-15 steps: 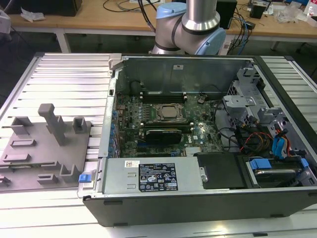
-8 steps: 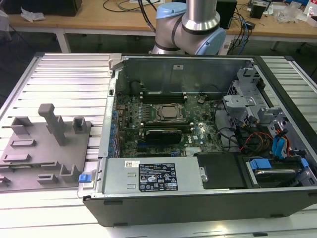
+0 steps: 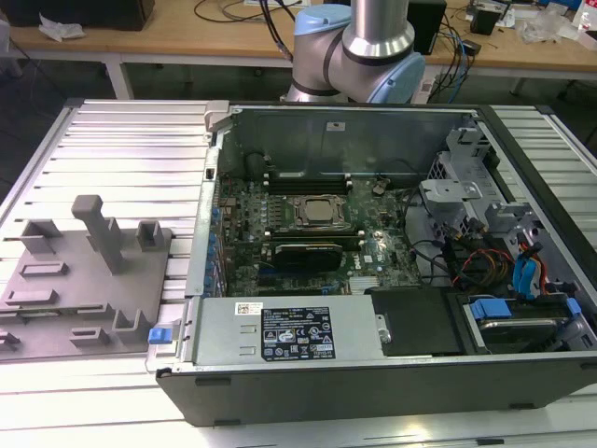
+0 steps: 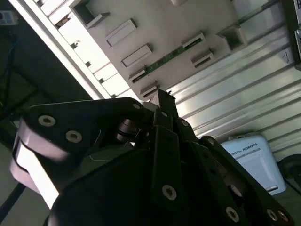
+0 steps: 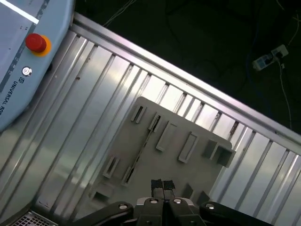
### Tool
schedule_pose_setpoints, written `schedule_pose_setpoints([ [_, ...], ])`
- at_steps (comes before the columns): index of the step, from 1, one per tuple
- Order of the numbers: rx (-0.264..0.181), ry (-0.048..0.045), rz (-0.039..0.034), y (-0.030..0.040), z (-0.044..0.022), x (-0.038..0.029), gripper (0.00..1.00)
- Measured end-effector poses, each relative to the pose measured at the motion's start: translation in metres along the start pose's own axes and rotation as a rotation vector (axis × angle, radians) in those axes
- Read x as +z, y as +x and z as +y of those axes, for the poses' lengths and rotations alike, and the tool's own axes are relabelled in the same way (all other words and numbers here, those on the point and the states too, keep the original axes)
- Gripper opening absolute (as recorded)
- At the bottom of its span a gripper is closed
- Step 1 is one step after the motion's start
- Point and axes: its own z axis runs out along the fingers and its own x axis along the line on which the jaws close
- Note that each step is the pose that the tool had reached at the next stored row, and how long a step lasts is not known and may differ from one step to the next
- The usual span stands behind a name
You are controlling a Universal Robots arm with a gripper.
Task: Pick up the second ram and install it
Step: 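Pick up the second ram and move it above second insertion slot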
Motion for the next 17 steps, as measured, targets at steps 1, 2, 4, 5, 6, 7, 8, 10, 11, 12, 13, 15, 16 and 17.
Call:
schedule_pose_setpoints([
  [1, -0.017, -0.0004, 0.0007, 0.0000, 0.0000, 0.0000, 0.11],
  [2, -0.026, -0.0007, 0.0011, 0.0000, 0.0000, 0.0000, 0.11],
  [4, -0.061, -0.0015, 0.0024, 0.0000, 0.0000, 0.0000, 0.11],
  [5, -0.080, -0.0019, 0.0032, 0.0000, 0.0000, 0.0000, 0.11],
  [6, -0.092, -0.0022, 0.0036, 0.0000, 0.0000, 0.0000, 0.11],
  [7, -0.100, -0.0024, 0.0039, 0.0000, 0.0000, 0.0000, 0.11],
  [8, -0.118, -0.0028, 0.0046, 0.0000, 0.0000, 0.0000, 0.11],
  [10, -0.146, -0.0035, 0.0058, 0.0000, 0.0000, 0.0000, 0.11],
  [11, -0.152, -0.0036, 0.0060, 0.0000, 0.0000, 0.0000, 0.11],
  [12, -0.158, -0.0038, 0.0062, 0.0000, 0.0000, 0.0000, 0.11],
  [13, -0.173, -0.0042, 0.0068, 0.0000, 0.0000, 0.0000, 0.11],
  [15, -0.190, -0.0045, 0.0075, 0.0000, 0.0000, 0.0000, 0.11],
  [16, -0.210, -0.0050, 0.0083, 0.0000, 0.0000, 0.0000, 0.11],
  [17, -0.225, -0.0054, 0.0088, 0.0000, 0.0000, 0.0000, 0.11],
])
